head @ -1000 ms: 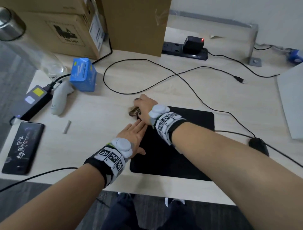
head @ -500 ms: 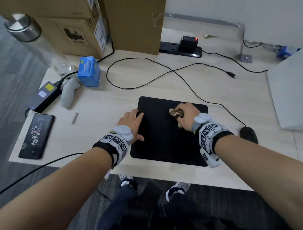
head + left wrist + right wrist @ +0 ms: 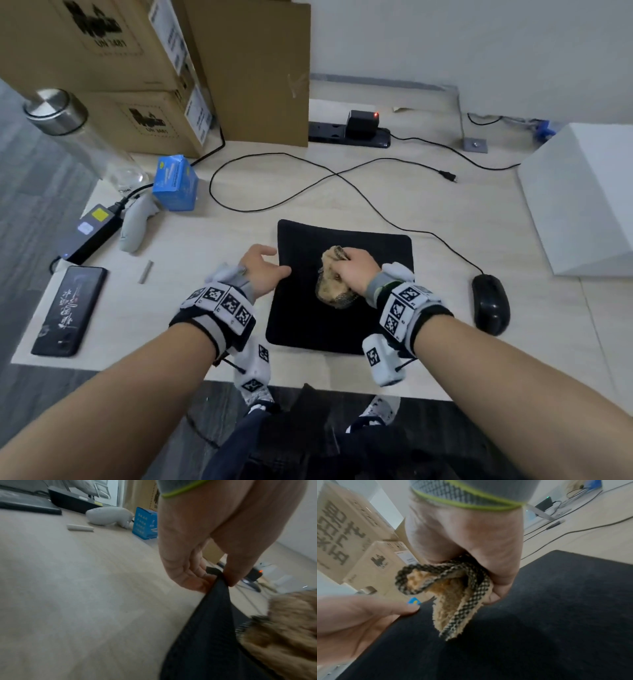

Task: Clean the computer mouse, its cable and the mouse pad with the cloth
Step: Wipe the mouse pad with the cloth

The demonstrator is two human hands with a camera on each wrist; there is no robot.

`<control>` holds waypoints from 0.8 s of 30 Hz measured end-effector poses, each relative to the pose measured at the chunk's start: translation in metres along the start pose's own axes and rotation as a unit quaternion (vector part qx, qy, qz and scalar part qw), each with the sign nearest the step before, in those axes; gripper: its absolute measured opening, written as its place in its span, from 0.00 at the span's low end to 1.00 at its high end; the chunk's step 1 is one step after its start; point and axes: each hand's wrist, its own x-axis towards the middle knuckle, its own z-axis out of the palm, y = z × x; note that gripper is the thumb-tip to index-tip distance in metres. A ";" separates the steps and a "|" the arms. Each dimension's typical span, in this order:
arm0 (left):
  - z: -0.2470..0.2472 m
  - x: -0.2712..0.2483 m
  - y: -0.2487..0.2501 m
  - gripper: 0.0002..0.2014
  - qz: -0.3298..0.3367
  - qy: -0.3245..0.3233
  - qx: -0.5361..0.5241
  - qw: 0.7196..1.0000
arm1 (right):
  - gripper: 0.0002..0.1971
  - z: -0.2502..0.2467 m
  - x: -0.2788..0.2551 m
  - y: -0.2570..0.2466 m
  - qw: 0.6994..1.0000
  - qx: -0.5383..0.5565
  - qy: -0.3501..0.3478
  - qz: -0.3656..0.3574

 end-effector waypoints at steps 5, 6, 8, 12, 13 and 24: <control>0.002 -0.038 0.047 0.16 0.052 -0.132 -0.184 0.973 | 0.22 0.007 -0.012 -0.025 0.998 -0.011 -0.012 -0.062; 0.003 -0.041 0.052 0.14 0.051 -0.156 -0.211 0.964 | 0.26 0.003 -0.014 -0.028 0.997 -0.038 -0.002 -0.067; 0.002 -0.043 0.059 0.14 0.057 -0.194 -0.226 0.953 | 0.24 -0.008 -0.019 -0.036 0.993 -0.095 0.006 -0.071; 0.002 -0.042 0.064 0.12 0.079 -0.206 -0.214 0.951 | 0.21 -0.034 -0.034 -0.055 0.978 -0.168 0.022 -0.120; 0.002 -0.039 0.064 0.11 0.076 -0.190 -0.224 0.953 | 0.22 -0.041 -0.039 -0.062 0.978 -0.153 0.033 -0.140; -0.021 0.020 0.026 0.23 -0.055 -0.112 -0.179 0.976 | 0.18 -0.125 -0.068 -0.071 0.967 0.180 0.060 -0.168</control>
